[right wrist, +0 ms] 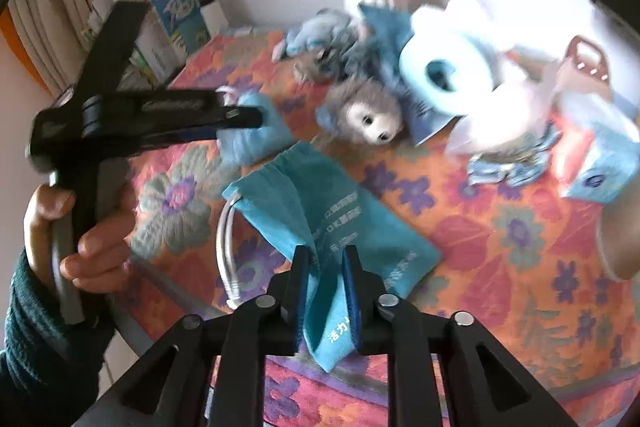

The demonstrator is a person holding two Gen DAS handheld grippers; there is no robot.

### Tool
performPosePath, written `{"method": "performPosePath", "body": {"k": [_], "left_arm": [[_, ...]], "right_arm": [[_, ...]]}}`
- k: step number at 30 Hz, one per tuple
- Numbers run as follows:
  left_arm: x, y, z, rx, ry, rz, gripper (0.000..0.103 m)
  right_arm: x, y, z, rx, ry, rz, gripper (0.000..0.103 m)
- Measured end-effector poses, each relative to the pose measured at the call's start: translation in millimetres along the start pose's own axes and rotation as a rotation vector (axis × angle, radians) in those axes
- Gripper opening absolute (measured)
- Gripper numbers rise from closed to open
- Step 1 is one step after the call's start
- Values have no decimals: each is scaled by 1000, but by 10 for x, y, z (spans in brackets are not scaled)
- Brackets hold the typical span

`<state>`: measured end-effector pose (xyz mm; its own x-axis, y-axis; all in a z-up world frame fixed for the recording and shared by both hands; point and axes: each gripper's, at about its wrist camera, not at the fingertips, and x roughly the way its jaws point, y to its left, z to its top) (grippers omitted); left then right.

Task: Organize soft objects
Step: 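Grasp the blue face masks with the left tool while the right tool grasps the teal bag, then carry the masks and teal bag to the brown bowl with both tools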

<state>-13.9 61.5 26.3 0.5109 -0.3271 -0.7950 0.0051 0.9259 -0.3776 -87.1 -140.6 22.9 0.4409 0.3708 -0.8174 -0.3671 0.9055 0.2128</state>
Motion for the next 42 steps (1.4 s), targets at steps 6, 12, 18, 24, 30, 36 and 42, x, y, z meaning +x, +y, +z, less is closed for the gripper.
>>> {"method": "performPosePath", "body": {"k": [6,12,18,24,30,36,42], "left_arm": [[110,-214,33,56,-25,57,73],[161,-407,-66,217,-48,196,24],[-110,-180,-173,163,-64,103,13],[-397,-183,-282,162,-93,51,13],[-577,-270,-361,181,-109,11,13],[-788,-504,-447,212,-133,-58,13],[-925,-1044,-587,309,-144,-133,13]], "right_arm": [[16,119,26,-97,-16,39,88],[-45,-2,22,-167,-19,39,95],[281,5,98,-170,64,14,102],[398,387,81,-243,8,-112,45],[146,470,75,-214,-54,-56,14],[-395,281,29,-107,-138,-58,14],[-1045,-59,-209,-15,-207,-97,14]]}}
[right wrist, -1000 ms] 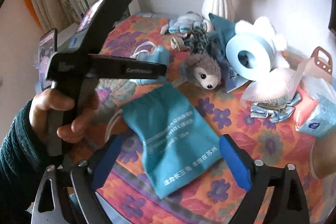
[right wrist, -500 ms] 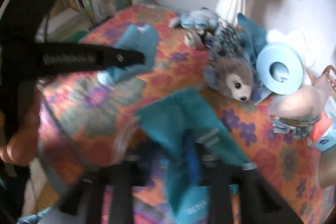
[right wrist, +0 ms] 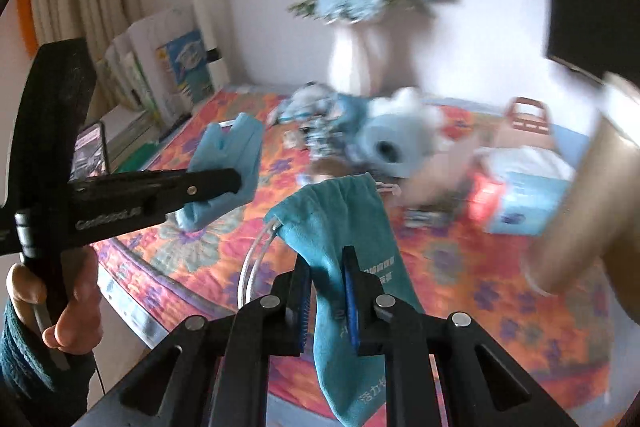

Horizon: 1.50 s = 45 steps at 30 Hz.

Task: Organize soft objects
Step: 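Carry the masks and teal bag to the brown bowl with both tools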

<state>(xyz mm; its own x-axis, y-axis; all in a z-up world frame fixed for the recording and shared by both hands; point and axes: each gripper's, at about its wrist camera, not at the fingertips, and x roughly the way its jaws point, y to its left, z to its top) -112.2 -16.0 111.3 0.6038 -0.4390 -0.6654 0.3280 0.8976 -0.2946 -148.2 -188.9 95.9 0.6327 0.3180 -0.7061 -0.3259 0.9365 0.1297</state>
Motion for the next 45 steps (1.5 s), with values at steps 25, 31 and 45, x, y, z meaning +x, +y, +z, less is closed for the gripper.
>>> {"method": "performPosePath", "body": {"k": [25,31,45], "left_arm": [[673,-2591,103,426,56,-364,13],[963,-3160,298,501,18,-342,13],[1812,-3670,556,432,-6,-198,92]], "right_arm": [[-1439,-2124,-572,404,-166,-313,14],[-1564,-2600,-361,447,-237,-387,14],[-1128,-4023,-386,817,-135,-233,60]]}}
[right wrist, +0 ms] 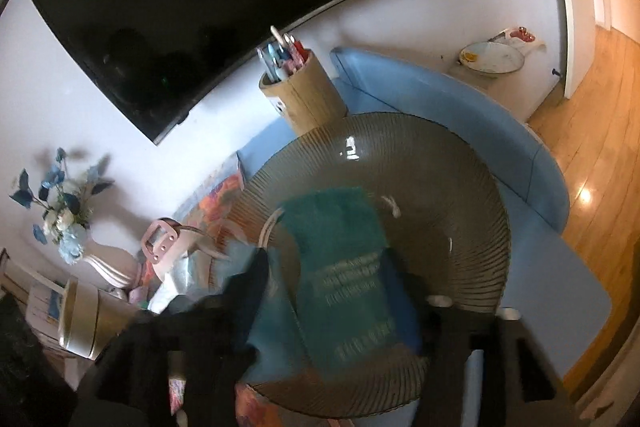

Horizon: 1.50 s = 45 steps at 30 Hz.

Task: Organize soft objects
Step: 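Carry the masks and teal bag to the brown bowl with both tools, then open both tools over the bowl and return to the quilt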

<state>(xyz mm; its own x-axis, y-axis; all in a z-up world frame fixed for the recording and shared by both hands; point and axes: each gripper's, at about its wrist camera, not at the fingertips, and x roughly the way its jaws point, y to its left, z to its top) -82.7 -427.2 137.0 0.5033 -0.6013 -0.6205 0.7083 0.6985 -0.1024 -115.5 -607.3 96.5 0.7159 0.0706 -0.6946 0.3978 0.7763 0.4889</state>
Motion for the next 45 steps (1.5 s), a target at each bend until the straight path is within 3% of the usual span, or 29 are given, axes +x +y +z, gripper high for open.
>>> {"method": "performPosePath", "body": {"k": [11,16,17,20,23,30,35,40,45], "left_arm": [[-407,-150,-128,45,-47,-81,93],[-984,-126,-331,78,-79,-108,93],[-1103,-80,-380,76,-87,-104,93],[-1477,143,-539,47,-103,-76,93],[-1815,550,-734,-22,-100,-7,93],[-2364,1732,-1192,-244,-77,207,93],[-2596,2458,-1548,-399,-62,316,93],[-2459,2907,-1790,-477,-31,299,93],[-2113,3095,-1924,-495,4,229,93]], "right_arm": [[-643,-168,-262,49,-79,63,61],[-998,97,-515,-81,-133,82,62],[-1053,177,-578,-125,-140,86,65],[-1181,499,-828,-271,-162,129,89],[-1224,884,-1120,-393,-166,221,91],[-887,1923,-1714,-626,-65,327,91],[-409,2545,-2083,-726,26,293,91],[198,2903,-2225,-727,50,175,91],[647,2957,-2196,-674,34,79,91]]}}
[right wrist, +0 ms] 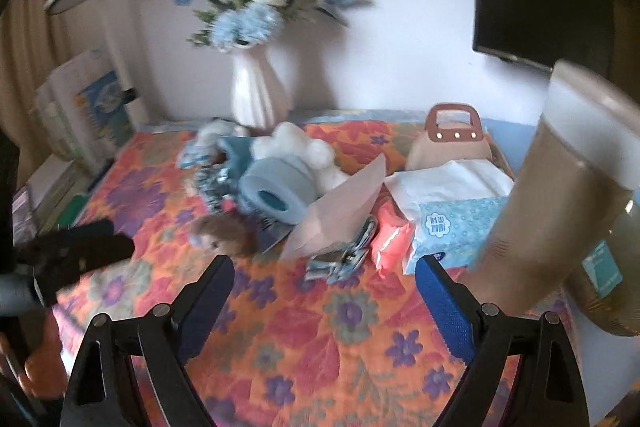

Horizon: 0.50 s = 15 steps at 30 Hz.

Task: Organize soft objects
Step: 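Open both tools over the bowl and return to the quilt, then grasp the plaid scrunchie and brown bear with the left tool while the right tool grasps the white bag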

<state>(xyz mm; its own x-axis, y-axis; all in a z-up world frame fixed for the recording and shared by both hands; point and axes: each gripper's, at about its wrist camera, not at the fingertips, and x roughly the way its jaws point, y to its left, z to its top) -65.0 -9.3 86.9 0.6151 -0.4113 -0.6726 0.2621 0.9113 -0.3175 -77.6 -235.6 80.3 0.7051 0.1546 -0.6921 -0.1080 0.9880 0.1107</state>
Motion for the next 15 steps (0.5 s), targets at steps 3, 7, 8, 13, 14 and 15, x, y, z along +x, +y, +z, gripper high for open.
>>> {"method": "performPosePath", "body": {"k": [3,7,8,13,14,15], "left_arm": [[213,46,-2,-2,24,-27,92],[466,15,31,16,56,-41,92],[506,-4,43,22,60,-44,92],[753,-110,87,42,95,-48,87],[787,-109,87,40,103,-49,79],[833,-115,91,38,117,-48,65]], "right_arm": [[146,-10,44,20,-8,-17,89],[277,21,104,16,-8,-57,88],[311,26,126,18,-7,-73,88],[509,5,185,64,22,-95,72],[545,11,190,66,29,-99,70],[584,21,201,66,32,-106,64]]}}
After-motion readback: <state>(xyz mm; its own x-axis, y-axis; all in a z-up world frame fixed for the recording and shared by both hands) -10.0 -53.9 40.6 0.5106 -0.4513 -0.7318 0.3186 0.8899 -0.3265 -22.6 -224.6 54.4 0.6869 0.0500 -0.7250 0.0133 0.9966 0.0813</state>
